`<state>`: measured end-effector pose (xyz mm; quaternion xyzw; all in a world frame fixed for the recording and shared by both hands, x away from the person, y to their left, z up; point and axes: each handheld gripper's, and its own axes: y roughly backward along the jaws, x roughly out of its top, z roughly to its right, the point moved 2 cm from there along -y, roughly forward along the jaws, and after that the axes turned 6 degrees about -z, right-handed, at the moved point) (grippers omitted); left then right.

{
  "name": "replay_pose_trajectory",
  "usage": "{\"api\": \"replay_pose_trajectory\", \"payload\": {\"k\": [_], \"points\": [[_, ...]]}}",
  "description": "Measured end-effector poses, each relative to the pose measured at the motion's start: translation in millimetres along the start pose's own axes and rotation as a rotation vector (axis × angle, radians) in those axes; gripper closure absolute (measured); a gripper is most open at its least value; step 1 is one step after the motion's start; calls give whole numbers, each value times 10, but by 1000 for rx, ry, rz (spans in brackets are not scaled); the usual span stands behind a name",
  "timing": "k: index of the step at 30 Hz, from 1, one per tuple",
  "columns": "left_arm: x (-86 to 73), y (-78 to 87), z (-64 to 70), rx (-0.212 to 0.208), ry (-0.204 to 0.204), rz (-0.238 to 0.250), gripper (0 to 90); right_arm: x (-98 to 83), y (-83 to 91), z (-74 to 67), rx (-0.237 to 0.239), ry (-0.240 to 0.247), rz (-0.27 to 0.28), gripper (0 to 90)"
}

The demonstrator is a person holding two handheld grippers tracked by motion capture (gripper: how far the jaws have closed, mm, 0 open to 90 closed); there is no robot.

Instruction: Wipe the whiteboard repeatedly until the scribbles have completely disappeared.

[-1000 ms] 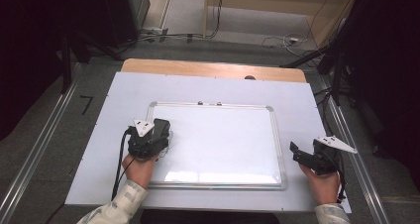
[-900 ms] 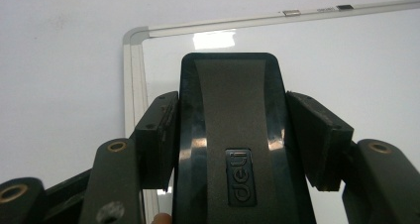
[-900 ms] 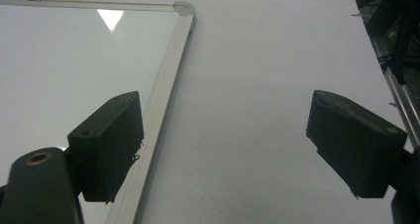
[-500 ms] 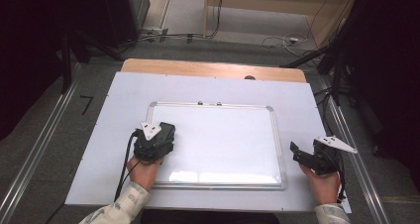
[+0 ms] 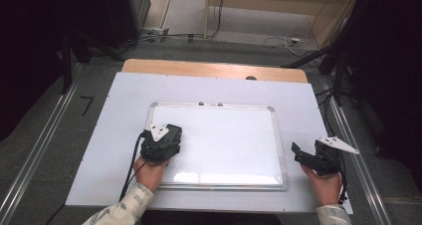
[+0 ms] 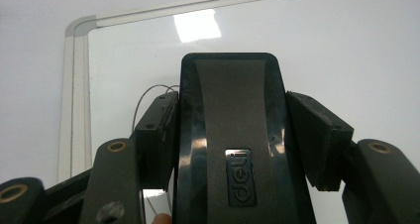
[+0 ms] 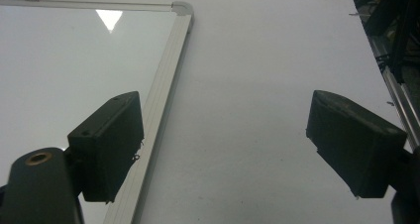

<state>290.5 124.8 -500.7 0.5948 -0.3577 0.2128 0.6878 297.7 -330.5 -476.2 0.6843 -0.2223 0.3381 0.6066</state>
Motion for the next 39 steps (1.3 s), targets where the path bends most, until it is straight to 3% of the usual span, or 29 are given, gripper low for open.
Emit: {"api": "replay_pose_trajectory", "payload": {"k": [20, 39], "points": [[-23, -87, -7, -14, 12, -36, 410, 0, 2, 3, 2, -1, 1, 138], [-18, -87, 5, -6, -26, -49, 413, -3, 8, 4, 1, 0, 1, 138]]}}
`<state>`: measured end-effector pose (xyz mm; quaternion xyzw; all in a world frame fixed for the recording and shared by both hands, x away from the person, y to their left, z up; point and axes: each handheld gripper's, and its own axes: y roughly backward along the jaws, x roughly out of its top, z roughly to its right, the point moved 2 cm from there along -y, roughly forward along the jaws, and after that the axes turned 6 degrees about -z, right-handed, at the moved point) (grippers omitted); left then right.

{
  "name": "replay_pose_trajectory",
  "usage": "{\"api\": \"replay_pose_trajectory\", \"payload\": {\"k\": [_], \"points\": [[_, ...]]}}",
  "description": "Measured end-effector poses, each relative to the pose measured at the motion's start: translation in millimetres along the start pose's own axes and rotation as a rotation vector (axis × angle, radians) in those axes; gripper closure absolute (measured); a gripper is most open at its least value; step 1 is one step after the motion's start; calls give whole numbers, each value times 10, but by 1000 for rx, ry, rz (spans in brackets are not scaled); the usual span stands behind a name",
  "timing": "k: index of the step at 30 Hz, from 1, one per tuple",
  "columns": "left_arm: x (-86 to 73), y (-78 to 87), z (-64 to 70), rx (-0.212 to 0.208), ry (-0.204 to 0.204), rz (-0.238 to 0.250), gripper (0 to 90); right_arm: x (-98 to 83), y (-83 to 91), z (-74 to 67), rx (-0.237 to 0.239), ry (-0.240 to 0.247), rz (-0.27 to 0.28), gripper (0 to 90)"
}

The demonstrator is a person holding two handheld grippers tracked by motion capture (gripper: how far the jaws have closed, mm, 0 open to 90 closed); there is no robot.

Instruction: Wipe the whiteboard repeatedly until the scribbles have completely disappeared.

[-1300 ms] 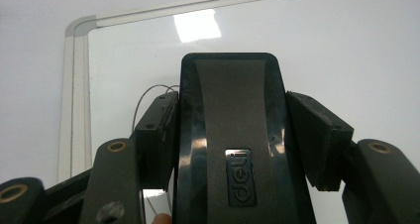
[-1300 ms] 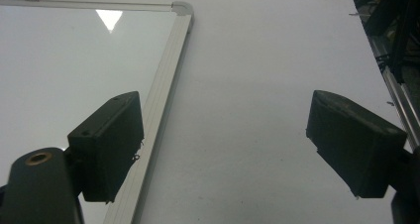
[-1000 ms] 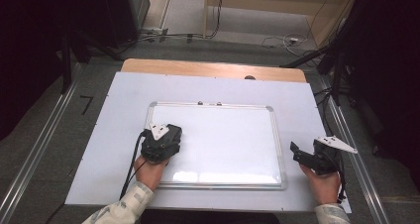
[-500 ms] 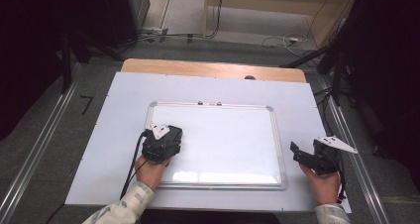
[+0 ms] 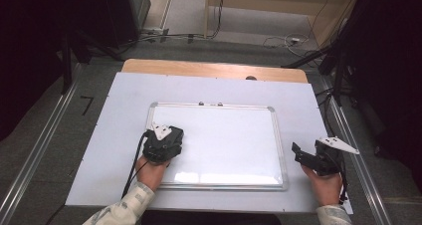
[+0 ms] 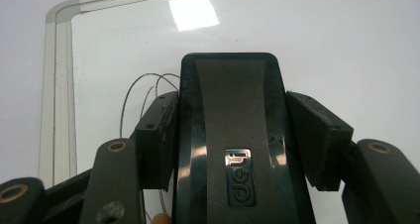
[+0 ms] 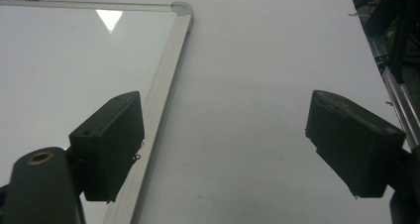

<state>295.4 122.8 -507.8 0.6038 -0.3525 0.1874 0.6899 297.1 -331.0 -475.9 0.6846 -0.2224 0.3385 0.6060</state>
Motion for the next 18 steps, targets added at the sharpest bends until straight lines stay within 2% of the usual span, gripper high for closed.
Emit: {"api": "replay_pose_trajectory", "payload": {"k": [6, 18], "points": [[9, -15, -34, -8, -5, 0, 415, -7, 1, -1, -1, 3, -3, 138], [42, -44, -103, 1, -4, -8, 415, -13, 13, 3, -2, 0, -3, 139]]}}
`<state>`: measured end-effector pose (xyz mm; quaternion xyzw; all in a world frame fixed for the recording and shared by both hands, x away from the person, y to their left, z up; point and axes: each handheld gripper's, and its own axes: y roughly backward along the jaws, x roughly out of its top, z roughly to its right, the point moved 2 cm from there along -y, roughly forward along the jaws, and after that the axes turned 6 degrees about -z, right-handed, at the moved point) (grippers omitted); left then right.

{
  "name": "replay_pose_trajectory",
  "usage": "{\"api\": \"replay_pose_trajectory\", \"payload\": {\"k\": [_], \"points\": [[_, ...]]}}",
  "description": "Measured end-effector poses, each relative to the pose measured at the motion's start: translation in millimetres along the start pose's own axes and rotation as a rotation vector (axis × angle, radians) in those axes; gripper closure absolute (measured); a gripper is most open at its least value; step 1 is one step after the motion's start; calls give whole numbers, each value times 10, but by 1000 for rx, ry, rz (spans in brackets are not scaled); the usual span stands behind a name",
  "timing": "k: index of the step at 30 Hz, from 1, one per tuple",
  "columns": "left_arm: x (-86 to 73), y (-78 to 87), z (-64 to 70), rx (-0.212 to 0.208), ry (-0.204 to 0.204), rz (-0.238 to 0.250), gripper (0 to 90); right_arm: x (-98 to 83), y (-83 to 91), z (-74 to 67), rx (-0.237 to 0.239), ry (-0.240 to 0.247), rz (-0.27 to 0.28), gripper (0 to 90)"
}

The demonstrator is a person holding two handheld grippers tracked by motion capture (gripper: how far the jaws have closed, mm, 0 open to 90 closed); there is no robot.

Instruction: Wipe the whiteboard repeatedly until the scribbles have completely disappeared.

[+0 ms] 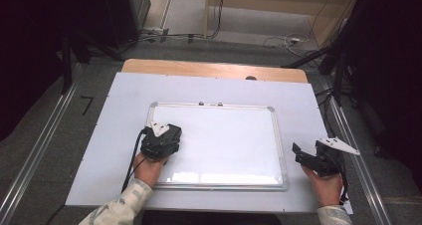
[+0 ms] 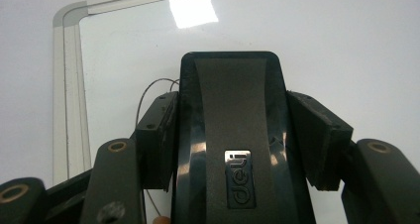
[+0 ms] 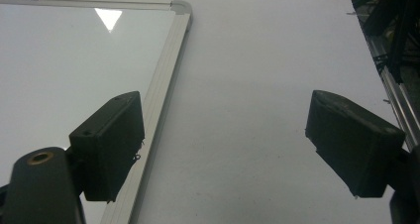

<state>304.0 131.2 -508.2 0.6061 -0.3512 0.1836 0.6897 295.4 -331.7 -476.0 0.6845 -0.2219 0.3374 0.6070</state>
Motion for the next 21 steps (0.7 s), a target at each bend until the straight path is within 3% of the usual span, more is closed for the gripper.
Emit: {"api": "replay_pose_trajectory", "payload": {"k": [21], "points": [[43, -44, -110, 25, 16, 0, 415, -5, -8, -1, 0, 3, -3, 140]]}}
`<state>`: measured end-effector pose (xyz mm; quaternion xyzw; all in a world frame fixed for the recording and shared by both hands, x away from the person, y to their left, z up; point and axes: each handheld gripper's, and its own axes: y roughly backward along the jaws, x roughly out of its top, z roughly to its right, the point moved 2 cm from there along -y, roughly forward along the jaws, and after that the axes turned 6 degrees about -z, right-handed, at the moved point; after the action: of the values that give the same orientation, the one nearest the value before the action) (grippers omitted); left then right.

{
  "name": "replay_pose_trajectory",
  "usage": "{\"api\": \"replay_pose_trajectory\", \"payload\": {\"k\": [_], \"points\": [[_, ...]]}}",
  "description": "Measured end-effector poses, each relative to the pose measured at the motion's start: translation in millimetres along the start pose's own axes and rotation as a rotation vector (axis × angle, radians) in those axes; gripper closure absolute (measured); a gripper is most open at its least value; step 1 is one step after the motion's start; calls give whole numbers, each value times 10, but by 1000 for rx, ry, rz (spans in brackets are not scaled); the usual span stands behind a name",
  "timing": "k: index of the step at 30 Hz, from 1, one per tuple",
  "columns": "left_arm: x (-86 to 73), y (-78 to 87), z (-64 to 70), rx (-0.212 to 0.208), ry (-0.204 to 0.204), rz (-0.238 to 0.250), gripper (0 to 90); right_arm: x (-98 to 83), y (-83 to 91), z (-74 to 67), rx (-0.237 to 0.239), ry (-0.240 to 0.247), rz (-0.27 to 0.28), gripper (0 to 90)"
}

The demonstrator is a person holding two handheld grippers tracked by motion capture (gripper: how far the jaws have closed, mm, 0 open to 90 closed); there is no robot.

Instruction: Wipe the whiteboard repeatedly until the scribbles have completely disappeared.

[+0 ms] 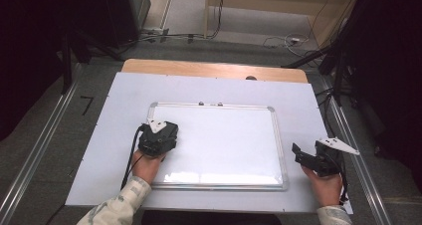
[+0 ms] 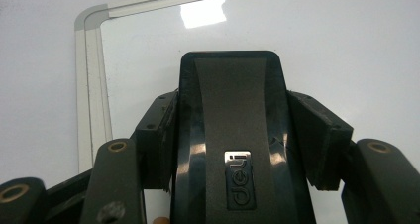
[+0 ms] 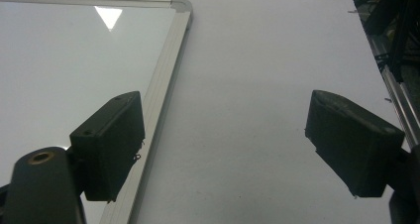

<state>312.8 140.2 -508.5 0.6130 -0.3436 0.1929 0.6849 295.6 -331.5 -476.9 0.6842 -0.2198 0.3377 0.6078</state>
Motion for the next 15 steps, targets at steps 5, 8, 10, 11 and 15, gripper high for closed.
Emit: {"api": "replay_pose_trajectory", "payload": {"k": [5, 8, 10, 11, 15], "points": [[12, -10, -31, 6, 3, -2, 415, -1, -1, 2, 0, 1, -1, 140], [20, -18, -52, 9, 5, -1, 415, -1, -1, 1, 0, 1, -2, 140], [24, -22, -64, 11, 11, 0, 415, -2, -1, 2, 0, 2, -2, 140], [26, -23, -72, 12, 10, -2, 415, -2, -1, 2, 0, 2, -2, 140], [31, -28, -86, 14, 16, 0, 415, -3, -1, 6, -1, 2, -1, 140]]}}
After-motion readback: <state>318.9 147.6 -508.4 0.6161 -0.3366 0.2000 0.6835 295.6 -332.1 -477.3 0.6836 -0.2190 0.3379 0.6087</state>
